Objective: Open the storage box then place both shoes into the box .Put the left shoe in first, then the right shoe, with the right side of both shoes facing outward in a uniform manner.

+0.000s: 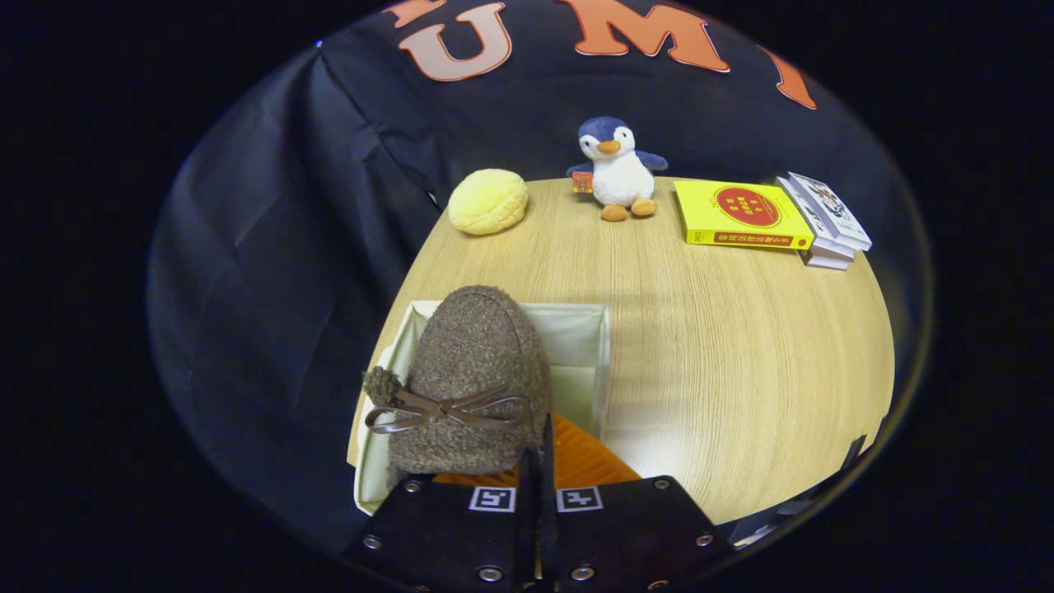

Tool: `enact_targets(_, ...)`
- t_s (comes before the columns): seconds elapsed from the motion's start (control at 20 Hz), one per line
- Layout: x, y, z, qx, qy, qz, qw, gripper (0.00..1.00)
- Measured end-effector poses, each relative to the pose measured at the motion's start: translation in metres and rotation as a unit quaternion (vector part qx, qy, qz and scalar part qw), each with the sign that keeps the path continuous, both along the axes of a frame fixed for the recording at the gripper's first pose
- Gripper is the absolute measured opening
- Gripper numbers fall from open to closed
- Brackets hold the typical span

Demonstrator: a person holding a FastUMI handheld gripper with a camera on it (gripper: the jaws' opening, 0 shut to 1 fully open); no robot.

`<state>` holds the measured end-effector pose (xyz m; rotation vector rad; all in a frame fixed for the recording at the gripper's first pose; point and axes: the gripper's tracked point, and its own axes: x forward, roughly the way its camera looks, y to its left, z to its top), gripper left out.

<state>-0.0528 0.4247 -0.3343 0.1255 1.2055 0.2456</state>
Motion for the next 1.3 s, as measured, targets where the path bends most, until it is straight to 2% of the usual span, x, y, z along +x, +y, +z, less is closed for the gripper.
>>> enact_targets(0.2, -0.015, 0.003, -0.028, -0.019, 0.026, 0.0, 0.999, 0.09)
enact_targets(0.4, -0.024, 0.012, -0.027, -0.018, 0.033, 0.029, 0.999, 0.24)
enact_targets(0.45, -0.029, 0.015, -0.025, -0.008, 0.039, 0.036, 0.999, 0.3)
enact_targets(0.7, -0.033, 0.012, 0.001, 0.039, 0.024, 0.046, 0.998, 0.47)
enact_targets(0.75, -0.029, 0.006, 0.012, 0.045, 0.014, 0.045, 0.998, 0.55)
enact_targets(0.85, -0.017, -0.007, 0.035, 0.054, -0.018, 0.044, 0.997, 0.63)
enact_targets(1.0, 0.007, -0.031, 0.072, 0.073, -0.08, 0.034, 0.994, 0.71)
enact_targets(1.15, 0.028, -0.065, 0.094, 0.078, -0.143, 0.027, 0.986, 0.8)
enact_targets(1.3, 0.043, -0.101, 0.117, 0.087, -0.2, 0.009, 0.976, 0.85)
